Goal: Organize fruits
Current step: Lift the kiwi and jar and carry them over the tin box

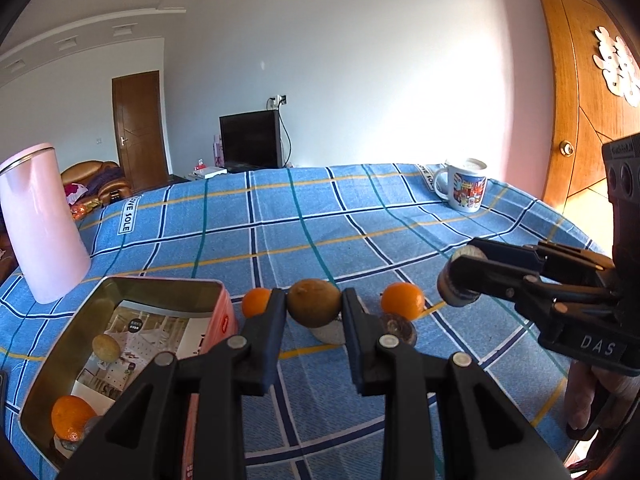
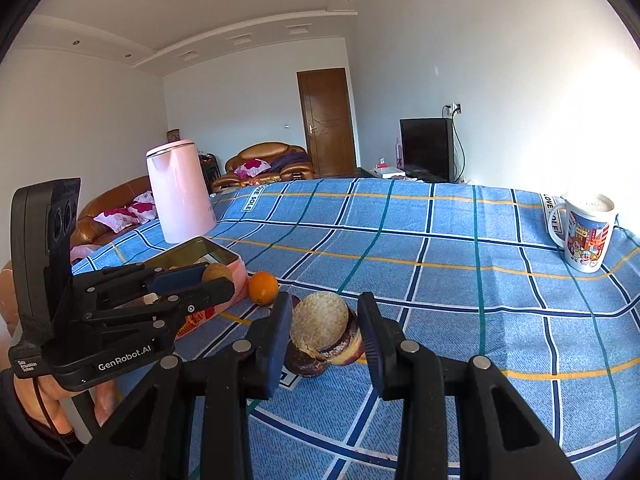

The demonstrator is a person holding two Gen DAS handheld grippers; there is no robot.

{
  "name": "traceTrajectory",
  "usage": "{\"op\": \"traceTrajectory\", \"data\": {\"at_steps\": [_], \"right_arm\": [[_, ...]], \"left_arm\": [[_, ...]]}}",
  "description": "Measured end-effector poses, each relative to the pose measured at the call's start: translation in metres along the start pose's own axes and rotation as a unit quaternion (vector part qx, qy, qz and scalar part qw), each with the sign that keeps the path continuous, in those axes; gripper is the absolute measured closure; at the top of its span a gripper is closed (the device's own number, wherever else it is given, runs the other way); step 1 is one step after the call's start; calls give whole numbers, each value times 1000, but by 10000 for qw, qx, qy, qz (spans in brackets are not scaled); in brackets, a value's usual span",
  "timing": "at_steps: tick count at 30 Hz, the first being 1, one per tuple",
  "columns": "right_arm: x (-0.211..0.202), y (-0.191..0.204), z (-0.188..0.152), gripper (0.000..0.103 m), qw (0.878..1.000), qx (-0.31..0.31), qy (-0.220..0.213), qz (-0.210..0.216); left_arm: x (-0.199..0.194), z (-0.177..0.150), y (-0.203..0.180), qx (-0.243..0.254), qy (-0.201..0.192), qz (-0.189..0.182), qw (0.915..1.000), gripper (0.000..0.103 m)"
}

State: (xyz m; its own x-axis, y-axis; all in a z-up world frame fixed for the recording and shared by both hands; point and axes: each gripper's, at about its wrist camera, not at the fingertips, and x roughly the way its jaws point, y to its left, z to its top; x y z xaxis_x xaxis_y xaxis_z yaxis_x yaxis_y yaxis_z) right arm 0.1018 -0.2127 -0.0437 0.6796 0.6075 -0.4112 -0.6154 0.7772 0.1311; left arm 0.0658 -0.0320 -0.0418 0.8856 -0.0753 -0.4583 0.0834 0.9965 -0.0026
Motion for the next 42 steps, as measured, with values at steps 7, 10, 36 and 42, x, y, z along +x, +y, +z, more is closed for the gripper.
{"op": "traceTrajectory", "data": {"at_steps": [7, 10, 36, 42], "right_arm": [[2, 11, 1, 67, 9999, -81, -82, 102], [4, 17, 3, 67, 9998, -114, -77, 154], [46, 95, 45, 67, 9944, -764, -58, 732], [59, 112, 49, 67, 9924, -852, 7, 886]], "left_arm": [[-10, 0, 1, -8, -281, 120, 9995, 74], [-12, 0, 3, -16, -332, 157, 9993, 74], [-40, -4, 82, -641, -402, 767, 9942, 74], [-42, -8, 109, -845, -311, 992, 9910, 74]]}}
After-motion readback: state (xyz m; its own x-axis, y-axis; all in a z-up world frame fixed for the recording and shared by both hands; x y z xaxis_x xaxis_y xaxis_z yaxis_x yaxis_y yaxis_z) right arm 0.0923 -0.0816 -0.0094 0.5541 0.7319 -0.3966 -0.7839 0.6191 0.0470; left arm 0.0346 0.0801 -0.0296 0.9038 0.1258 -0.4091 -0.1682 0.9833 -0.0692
